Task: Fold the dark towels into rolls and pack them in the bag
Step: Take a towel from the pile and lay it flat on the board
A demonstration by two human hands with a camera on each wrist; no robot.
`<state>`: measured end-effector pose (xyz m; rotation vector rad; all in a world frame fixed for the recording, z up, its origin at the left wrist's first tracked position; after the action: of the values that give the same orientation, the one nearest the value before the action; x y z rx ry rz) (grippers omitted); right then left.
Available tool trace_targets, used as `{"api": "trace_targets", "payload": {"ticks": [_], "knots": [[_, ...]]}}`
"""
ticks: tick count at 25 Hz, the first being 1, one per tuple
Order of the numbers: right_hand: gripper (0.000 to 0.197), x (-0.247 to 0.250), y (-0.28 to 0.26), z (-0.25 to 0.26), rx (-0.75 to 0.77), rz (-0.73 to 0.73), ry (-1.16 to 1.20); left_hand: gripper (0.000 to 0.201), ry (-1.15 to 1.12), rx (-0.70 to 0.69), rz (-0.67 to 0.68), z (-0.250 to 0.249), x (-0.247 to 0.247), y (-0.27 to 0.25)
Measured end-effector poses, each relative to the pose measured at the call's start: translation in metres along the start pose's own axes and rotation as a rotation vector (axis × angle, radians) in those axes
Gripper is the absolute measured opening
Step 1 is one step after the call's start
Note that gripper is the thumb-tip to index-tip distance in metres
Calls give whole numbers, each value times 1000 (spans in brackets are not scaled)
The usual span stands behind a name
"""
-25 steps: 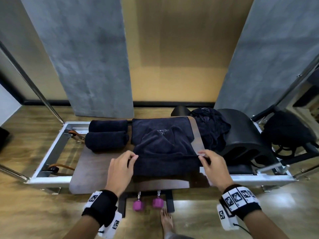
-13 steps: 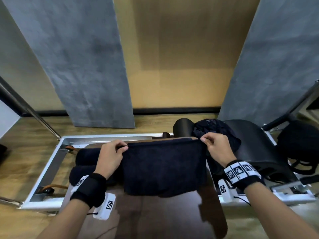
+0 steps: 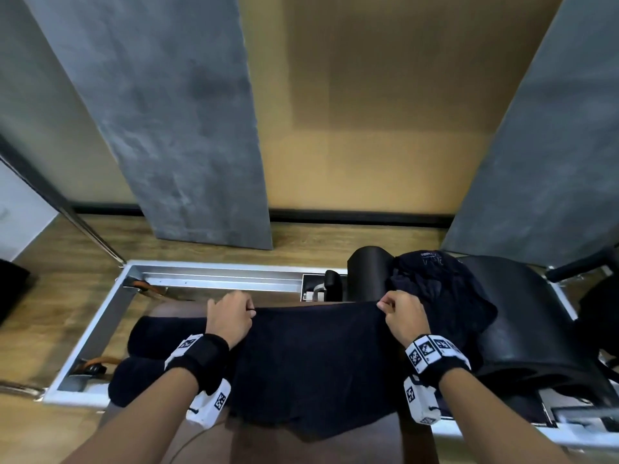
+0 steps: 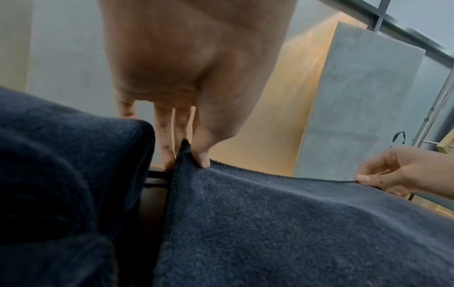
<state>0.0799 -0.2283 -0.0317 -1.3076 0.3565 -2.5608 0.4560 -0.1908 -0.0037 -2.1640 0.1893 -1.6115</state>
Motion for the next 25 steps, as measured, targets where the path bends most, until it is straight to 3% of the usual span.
{"api": "trace_targets", "payload": {"ticks": [4, 8, 12, 16, 18, 21, 25], "knots": [[16, -1, -1, 2, 24, 25, -53, 9, 4, -25, 34, 1, -6, 2], [4, -2, -6, 5, 39, -30, -97, 10, 37, -32, 24, 0, -8, -1], [20, -1, -16, 6, 40, -41, -56, 23, 38, -65, -20, -5, -4, -7], [22, 19, -31, 13, 69, -115, 195, 28, -61, -138, -122, -9, 12, -26], [15, 36, -45, 20, 103, -157, 378, 19, -134, -184, -206, -8, 27, -41], [9, 57, -84, 26, 129, -133, 671, 4, -220, -233, -327, 3, 52, -79], [16, 76, -154, 35, 223, -64, 820, 15, -394, -321, -351, 24, 60, -136]]}}
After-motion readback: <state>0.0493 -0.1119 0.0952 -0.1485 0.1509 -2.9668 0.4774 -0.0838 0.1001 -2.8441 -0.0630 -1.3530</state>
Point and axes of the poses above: each hand's wrist, its own y-axis towards the middle knuckle, its own x-axis out of the back of the hand, z = x × y, the point moved 3 cm from there along y, towards the middle knuckle, and after that the axes turned 15 degrees about z, right-handed, at the moved point
